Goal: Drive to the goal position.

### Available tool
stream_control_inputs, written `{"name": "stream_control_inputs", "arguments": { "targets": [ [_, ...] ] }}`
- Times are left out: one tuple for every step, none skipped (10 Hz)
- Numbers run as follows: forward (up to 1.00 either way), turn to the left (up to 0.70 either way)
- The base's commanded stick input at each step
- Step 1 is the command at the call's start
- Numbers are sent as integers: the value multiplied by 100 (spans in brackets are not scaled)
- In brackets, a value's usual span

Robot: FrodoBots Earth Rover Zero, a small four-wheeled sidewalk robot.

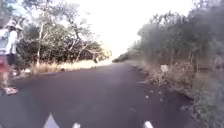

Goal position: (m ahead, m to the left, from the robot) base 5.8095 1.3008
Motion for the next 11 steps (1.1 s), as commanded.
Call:
{"name": "stream_control_inputs", "arguments": {
  "targets": [
    [85, 0],
    [85, 0],
    [85, 0],
    [85, 0],
    [85, 0],
    [85, 0],
    [85, 0],
    [85, 0],
    [85, 0],
    [85, 0],
    [85, 0]
  ]
}}
